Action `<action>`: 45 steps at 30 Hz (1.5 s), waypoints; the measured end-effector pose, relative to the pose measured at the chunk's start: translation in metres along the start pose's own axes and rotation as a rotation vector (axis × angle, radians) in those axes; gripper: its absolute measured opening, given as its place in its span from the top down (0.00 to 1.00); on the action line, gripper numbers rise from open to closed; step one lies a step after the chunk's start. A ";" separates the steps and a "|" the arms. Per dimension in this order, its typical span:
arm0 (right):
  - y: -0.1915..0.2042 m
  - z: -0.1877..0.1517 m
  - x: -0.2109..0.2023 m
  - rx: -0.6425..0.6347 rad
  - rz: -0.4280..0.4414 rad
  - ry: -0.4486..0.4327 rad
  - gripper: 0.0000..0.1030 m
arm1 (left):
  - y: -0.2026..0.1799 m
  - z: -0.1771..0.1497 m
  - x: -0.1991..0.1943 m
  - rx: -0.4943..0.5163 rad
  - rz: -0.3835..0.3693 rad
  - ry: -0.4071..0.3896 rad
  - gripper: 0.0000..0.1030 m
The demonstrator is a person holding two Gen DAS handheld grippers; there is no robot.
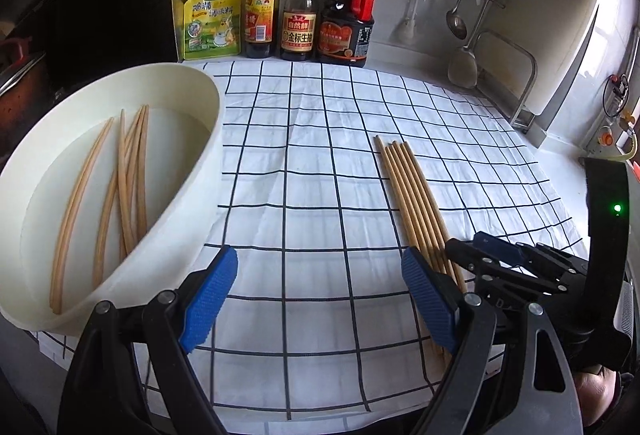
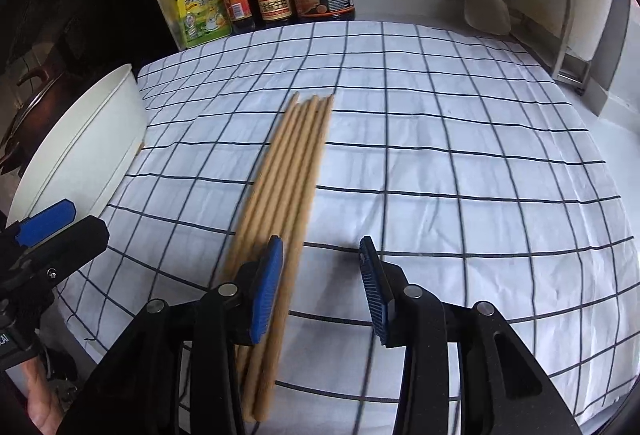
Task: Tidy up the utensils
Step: 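Position the left tool over a chopstick while the right tool lines up on another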
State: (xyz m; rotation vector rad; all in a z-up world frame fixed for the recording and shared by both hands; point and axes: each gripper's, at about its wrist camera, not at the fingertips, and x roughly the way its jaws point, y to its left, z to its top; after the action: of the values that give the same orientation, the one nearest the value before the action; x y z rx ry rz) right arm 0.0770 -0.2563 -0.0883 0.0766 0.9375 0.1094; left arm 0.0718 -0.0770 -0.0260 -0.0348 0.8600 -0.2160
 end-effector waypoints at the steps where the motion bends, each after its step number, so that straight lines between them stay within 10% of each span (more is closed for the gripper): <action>1: -0.002 0.000 0.000 0.006 0.001 -0.001 0.64 | -0.002 0.000 0.002 0.000 -0.002 0.007 0.20; 45: -0.049 -0.001 -0.010 0.048 -0.065 -0.022 0.64 | -0.040 -0.002 0.070 0.055 0.094 0.139 0.15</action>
State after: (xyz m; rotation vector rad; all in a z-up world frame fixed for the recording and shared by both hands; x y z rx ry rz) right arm 0.0735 -0.3057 -0.0867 0.0909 0.9198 0.0258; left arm 0.1074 -0.1301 -0.0755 0.0722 0.9917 -0.1554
